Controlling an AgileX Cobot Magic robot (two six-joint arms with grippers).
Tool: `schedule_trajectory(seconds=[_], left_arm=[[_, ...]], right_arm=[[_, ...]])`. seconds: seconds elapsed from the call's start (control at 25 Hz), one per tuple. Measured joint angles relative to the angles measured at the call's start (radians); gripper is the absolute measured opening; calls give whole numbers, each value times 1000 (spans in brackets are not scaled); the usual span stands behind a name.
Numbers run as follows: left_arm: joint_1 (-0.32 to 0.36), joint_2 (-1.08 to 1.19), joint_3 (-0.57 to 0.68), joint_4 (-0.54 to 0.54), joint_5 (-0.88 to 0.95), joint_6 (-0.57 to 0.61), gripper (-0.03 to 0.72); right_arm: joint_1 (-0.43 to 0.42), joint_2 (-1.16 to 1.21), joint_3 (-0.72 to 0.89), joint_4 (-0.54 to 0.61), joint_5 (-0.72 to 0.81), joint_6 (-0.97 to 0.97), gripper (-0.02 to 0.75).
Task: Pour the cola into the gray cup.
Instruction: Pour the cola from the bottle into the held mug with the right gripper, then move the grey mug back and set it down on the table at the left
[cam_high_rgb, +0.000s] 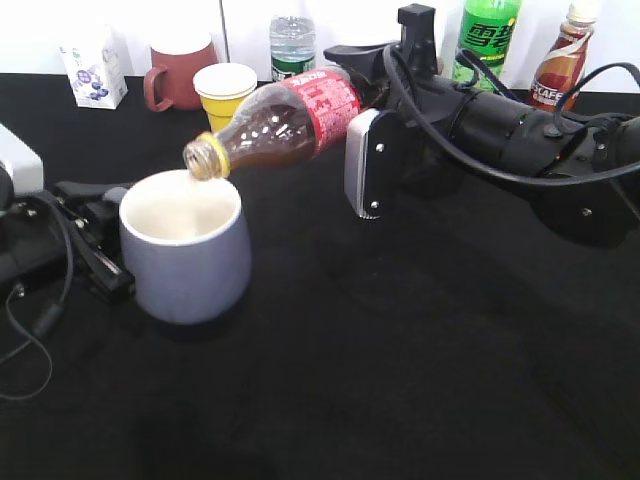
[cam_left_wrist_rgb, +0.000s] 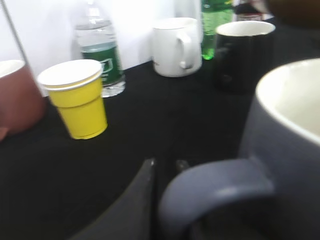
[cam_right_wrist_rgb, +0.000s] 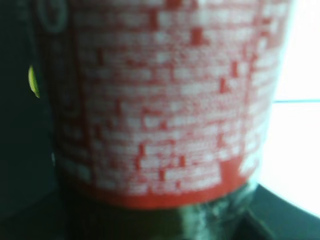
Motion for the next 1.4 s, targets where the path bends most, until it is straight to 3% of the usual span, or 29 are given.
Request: schedule_trajectory(seconds=[1.2,1.4], left_arm=[[0,0,0,23,12,19,71],[0,0,0,-40,-73,22,71]], right_arm=[[0,0,-1,11,-54,-72,388],[0,0,-1,3,-38,192,388]])
